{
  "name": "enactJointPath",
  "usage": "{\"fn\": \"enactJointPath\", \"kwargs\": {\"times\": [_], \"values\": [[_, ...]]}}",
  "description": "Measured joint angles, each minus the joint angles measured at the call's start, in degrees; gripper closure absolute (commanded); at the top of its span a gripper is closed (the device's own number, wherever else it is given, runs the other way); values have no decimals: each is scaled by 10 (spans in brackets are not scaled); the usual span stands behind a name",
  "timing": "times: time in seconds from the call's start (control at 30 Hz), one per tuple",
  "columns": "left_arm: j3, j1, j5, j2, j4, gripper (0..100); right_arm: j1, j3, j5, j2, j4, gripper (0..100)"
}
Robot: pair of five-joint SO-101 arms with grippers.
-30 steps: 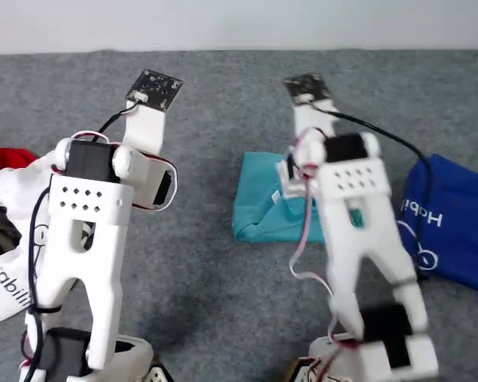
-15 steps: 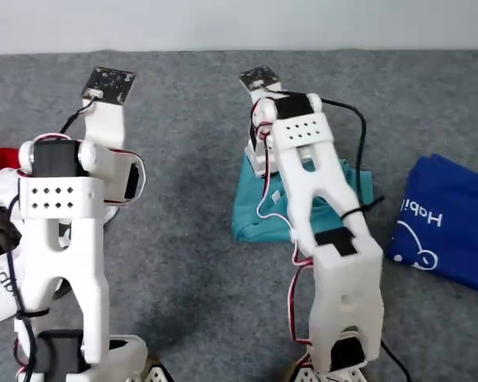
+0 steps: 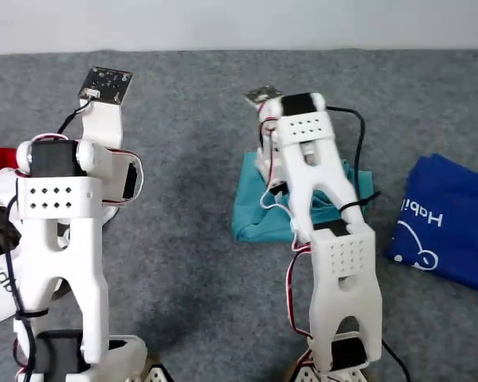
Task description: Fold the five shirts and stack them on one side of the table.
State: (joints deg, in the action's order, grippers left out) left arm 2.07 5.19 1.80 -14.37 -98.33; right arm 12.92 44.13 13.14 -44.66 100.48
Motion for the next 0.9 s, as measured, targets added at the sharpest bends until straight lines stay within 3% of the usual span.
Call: {"fn": "enactJointPath", "kwargs": {"times": [0.23, 0.43, 0.67, 0.9], "values": [[0, 0, 0, 0, 0, 995, -40, -141, 55, 97, 0, 990], [0, 0, 0, 0, 0, 995, -16, -147, 62, 190, 0, 990], [0, 0, 0, 0, 0, 995, 54, -142, 63, 189, -97, 990], [0, 0, 0, 0, 0, 995, 76, -142, 63, 86, -136, 990]]}}
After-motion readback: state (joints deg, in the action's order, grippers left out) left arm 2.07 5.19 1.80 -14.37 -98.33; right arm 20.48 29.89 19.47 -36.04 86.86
